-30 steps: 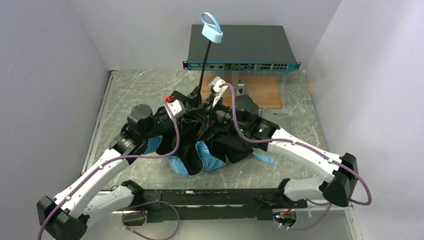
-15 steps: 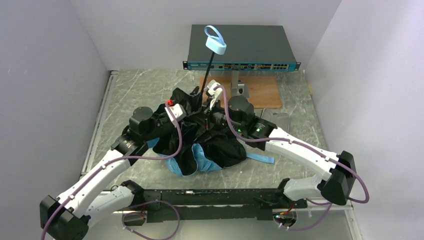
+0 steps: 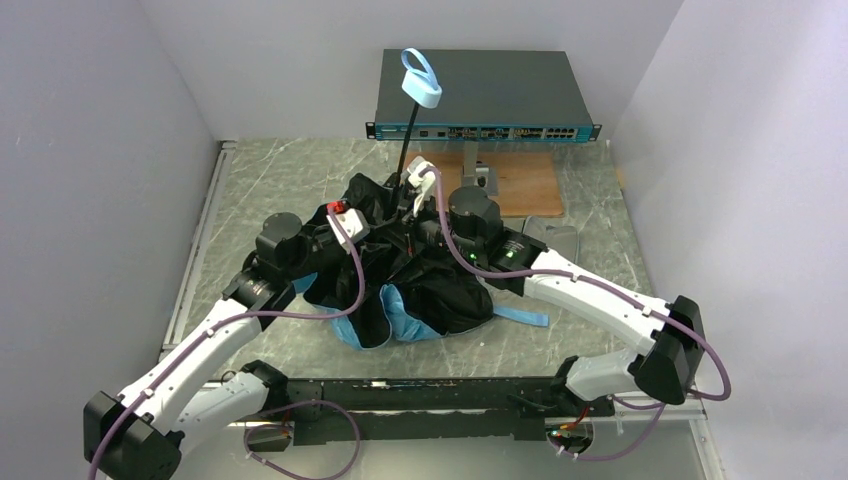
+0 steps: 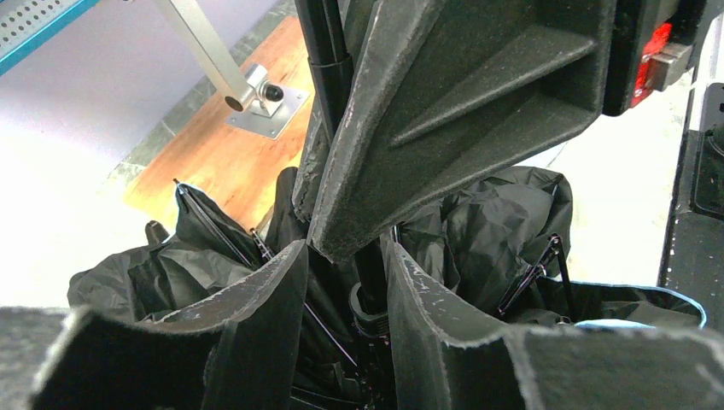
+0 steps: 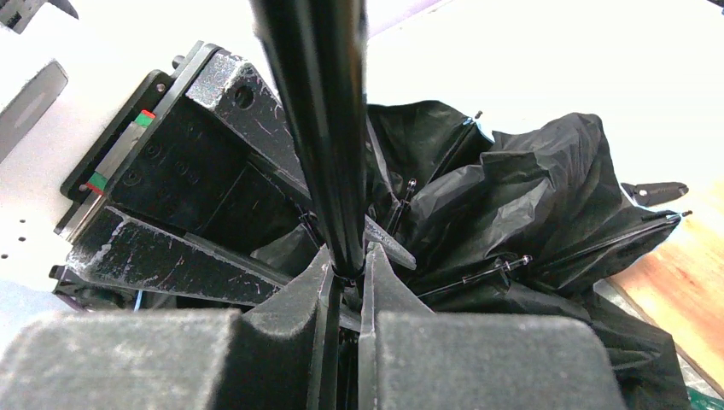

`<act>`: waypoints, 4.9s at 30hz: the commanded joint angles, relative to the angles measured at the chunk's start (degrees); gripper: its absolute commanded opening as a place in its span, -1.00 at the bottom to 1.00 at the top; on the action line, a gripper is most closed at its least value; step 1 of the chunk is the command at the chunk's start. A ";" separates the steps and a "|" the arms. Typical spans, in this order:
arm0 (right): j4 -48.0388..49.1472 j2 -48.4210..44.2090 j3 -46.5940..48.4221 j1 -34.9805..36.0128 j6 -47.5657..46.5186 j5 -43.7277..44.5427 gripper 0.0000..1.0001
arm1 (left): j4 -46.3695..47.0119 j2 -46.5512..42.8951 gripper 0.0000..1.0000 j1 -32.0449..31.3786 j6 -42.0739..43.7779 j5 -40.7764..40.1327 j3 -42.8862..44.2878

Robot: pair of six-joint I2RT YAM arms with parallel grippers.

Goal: Open the umbrella

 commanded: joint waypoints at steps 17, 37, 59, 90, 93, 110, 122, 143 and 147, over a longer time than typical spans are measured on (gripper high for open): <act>20.20 -5.22 14.05 -0.11 2.65 -2.57 -1.00 | -22.78 6.17 -0.07 9.94 11.92 -11.01 -7.61; 20.95 -5.20 15.16 -0.10 1.53 -0.13 -1.00 | -25.94 8.16 -0.39 13.30 19.83 -11.30 -8.34; 19.74 -5.65 4.64 -0.07 -3.87 -3.56 -1.00 | -33.97 -0.84 0.49 14.49 23.66 1.40 0.93; 15.51 -3.48 -3.84 -0.15 -16.31 -8.51 -1.00 | -25.17 -2.78 0.90 25.62 14.79 22.71 5.49; 15.85 -2.73 -3.31 -0.06 -16.25 -9.20 -1.00 | -22.69 -2.76 0.69 24.44 9.33 23.59 7.38; 11.09 -6.41 0.57 -0.03 -15.21 -8.87 -1.00 | -24.58 5.22 -0.11 19.01 19.20 -5.66 4.59; 7.65 -5.04 1.41 -0.40 -11.77 -6.53 -1.00 | -14.99 -2.73 0.42 28.60 13.82 14.44 4.87; 9.05 1.89 5.32 -1.20 -2.89 -2.83 -1.00 | -23.48 -6.54 -0.46 -7.69 36.31 4.62 7.97; 9.17 1.67 5.77 -1.15 -2.18 -3.19 -1.00 | -18.86 -2.11 -0.48 -10.05 36.15 1.91 7.87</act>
